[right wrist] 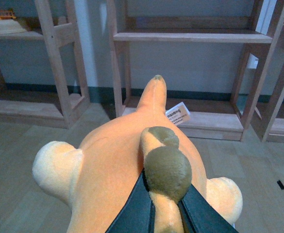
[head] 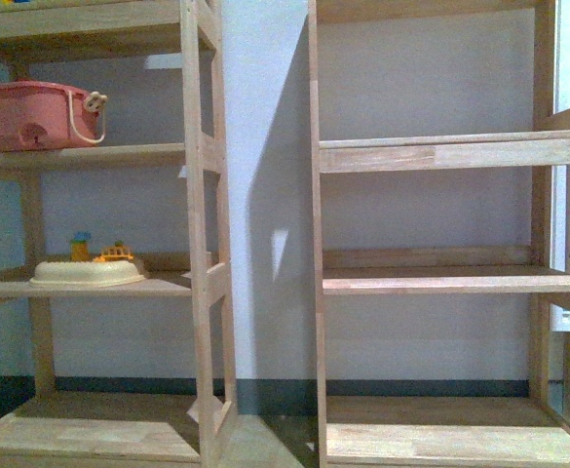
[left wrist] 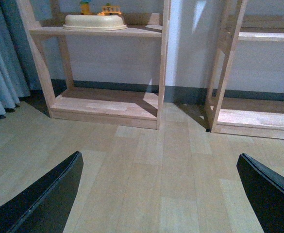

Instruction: Put away toys

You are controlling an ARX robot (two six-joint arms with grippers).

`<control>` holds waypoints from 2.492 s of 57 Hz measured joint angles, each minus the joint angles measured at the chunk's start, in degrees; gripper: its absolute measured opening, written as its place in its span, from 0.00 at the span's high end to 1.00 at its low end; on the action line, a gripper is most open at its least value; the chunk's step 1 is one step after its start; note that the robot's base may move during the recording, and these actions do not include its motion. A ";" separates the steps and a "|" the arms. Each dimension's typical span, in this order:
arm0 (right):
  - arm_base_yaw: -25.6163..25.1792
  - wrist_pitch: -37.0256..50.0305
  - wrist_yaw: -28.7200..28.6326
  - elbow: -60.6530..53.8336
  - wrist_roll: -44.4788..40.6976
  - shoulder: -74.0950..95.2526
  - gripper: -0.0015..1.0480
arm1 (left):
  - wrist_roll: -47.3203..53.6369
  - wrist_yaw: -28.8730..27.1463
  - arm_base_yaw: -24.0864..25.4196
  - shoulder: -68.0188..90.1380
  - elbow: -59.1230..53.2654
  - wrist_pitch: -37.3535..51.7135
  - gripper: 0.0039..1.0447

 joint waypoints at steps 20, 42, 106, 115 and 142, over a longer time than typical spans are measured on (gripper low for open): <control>0.00 0.00 0.07 0.00 0.00 0.00 0.95 | -0.02 0.02 0.00 0.00 0.00 0.00 0.06; 0.00 0.00 0.09 0.00 -0.02 0.00 0.95 | 0.00 -0.02 0.00 0.00 0.00 0.00 0.06; 0.00 0.00 0.07 0.00 0.00 0.00 0.95 | 0.00 0.02 0.02 -0.02 0.00 0.00 0.06; 0.00 0.00 0.09 0.00 0.00 0.00 0.95 | 0.00 0.02 0.02 -0.02 0.00 0.00 0.06; 4.42 4.11 8.52 12.00 1.22 12.41 0.95 | 0.00 0.02 0.02 -0.02 0.00 0.00 0.06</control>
